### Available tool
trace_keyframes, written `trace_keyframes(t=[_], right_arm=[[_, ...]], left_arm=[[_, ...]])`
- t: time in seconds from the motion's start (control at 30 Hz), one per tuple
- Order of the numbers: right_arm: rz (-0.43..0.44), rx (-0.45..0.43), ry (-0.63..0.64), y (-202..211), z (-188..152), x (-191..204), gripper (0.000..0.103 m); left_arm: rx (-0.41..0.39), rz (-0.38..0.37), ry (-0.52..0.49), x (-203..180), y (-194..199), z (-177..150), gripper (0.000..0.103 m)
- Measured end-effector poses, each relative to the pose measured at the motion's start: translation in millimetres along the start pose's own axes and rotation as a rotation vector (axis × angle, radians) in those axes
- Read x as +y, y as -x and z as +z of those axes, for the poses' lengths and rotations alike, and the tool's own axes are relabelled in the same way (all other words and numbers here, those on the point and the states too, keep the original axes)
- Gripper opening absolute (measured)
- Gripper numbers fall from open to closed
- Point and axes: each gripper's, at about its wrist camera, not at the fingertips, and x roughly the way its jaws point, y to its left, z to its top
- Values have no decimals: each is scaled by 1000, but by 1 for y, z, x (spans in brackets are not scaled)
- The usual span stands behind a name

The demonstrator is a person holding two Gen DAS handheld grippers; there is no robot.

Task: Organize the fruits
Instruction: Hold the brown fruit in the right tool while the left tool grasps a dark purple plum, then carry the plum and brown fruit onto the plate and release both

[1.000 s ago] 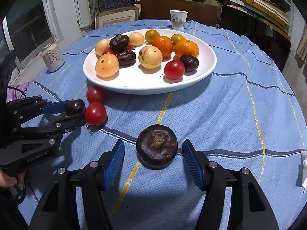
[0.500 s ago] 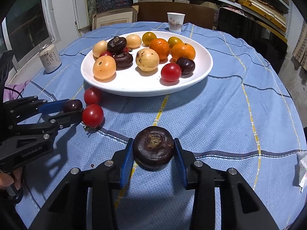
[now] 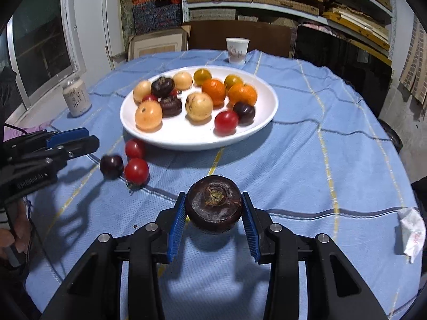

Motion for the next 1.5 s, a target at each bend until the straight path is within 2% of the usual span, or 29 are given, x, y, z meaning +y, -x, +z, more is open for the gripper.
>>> trace_keyframes(t=[0.23, 0.4, 0.47, 0.53, 0.6, 0.67, 0.8, 0.93, 1.0, 1.07, 1.2, 1.37, 1.5], right_arm=[[21, -101, 13, 33, 46, -14, 41], [43, -114, 10, 21, 87, -25, 41], [36, -97, -13, 10, 98, -30, 41], [44, -92, -25, 8, 100, -32, 41], [69, -90, -7, 10, 88, -27, 41], [88, -82, 7, 11, 73, -23, 41], [116, -46, -7, 4, 45, -23, 41], [116, -27, -38, 1, 33, -26, 41], [115, -32, -31, 4, 30, -24, 41], [117, -35, -27, 6, 26, -24, 41], [122, -29, -43, 5, 23, -26, 41], [127, -31, -44, 8, 21, -26, 41], [128, -34, -43, 10, 21, -28, 41]], left_arm=[[-38, -14, 12, 5, 20, 59, 35], [-35, 12, 8, 7, -2, 104, 35], [-16, 16, 12, 9, -10, 111, 35], [4, 16, -17, 7, -12, 104, 35], [32, 26, -71, 0, -12, 80, 36], [62, 46, -107, -4, -16, 52, 58], [143, 62, -162, -14, -38, 5, 62], [185, 75, -155, -10, -60, -8, 63], [187, 48, -140, -6, -64, -11, 59], [157, 37, -154, -9, -60, -10, 31], [145, 22, -174, -17, -54, -14, 31], [137, -58, -67, -3, -41, -12, 31], [99, -73, -48, -2, -22, -9, 31]])
